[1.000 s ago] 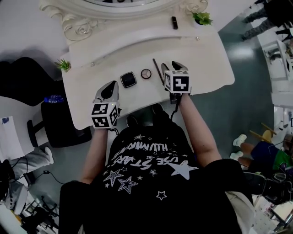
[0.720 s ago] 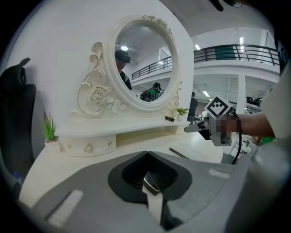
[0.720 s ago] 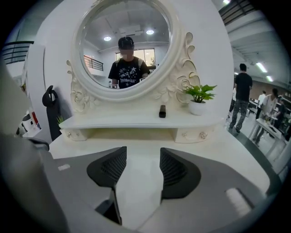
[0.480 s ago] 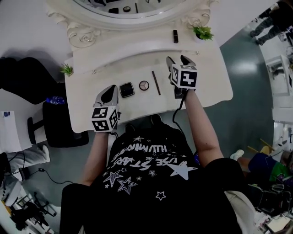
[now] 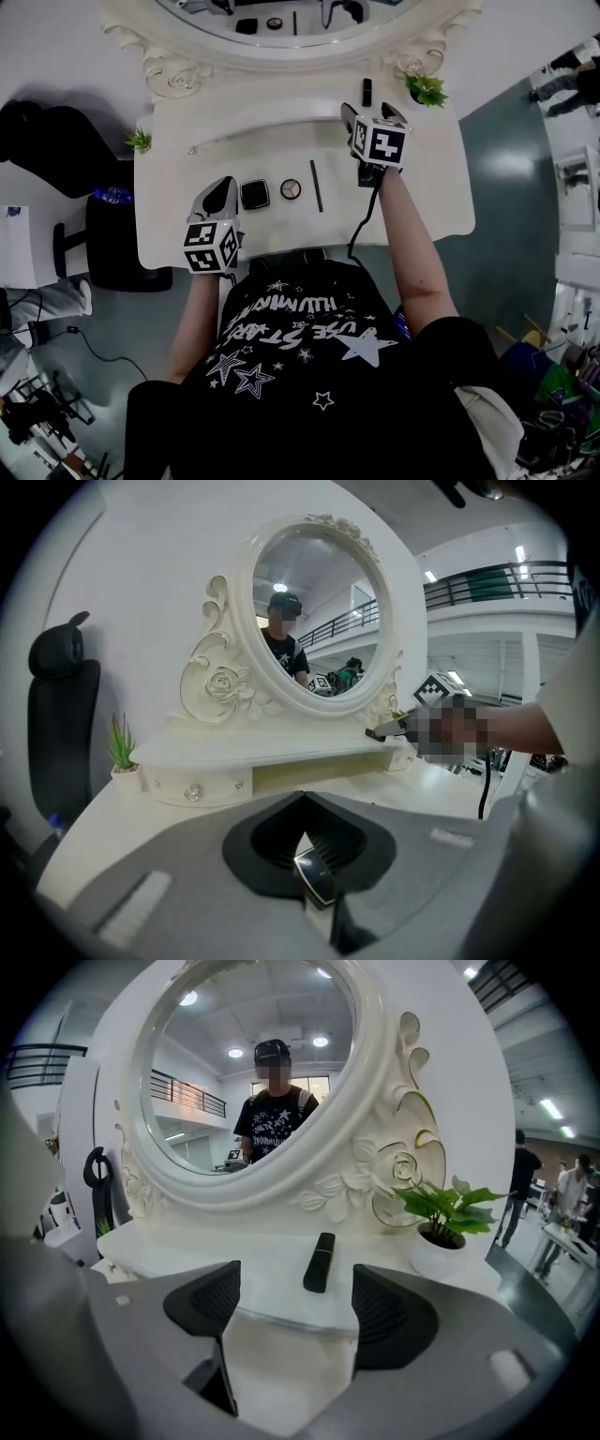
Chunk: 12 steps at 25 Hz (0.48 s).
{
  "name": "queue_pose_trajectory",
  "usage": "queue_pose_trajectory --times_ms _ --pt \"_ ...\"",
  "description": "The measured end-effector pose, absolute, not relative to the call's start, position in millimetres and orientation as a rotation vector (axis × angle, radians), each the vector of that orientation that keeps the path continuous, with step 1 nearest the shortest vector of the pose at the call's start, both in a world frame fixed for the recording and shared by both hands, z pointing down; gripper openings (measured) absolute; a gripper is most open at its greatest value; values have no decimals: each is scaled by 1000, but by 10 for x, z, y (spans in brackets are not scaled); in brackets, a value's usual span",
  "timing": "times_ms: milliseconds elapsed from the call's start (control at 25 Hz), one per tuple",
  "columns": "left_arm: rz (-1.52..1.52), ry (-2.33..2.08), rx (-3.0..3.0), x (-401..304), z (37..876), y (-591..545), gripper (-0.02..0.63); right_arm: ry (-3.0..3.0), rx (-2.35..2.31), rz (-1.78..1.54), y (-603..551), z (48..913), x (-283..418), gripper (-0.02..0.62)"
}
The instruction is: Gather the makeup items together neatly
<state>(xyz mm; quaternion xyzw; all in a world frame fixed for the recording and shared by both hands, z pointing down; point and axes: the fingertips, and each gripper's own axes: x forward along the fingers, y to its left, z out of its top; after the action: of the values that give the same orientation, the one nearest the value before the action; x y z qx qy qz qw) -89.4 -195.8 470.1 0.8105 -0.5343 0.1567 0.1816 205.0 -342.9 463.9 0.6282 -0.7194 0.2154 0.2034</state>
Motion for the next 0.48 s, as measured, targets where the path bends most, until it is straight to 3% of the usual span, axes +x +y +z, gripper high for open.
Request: queue_pose_trajectory --times_ms 240,480 --pt "442 -1573 2228 -923 4738 -1968 0 -1966 1718 581 -3679 4758 2114 368" --pt "438 -1612 2193 -960 4757 -1958 0 -1933 1731 578 -3816 4764 2162 283"
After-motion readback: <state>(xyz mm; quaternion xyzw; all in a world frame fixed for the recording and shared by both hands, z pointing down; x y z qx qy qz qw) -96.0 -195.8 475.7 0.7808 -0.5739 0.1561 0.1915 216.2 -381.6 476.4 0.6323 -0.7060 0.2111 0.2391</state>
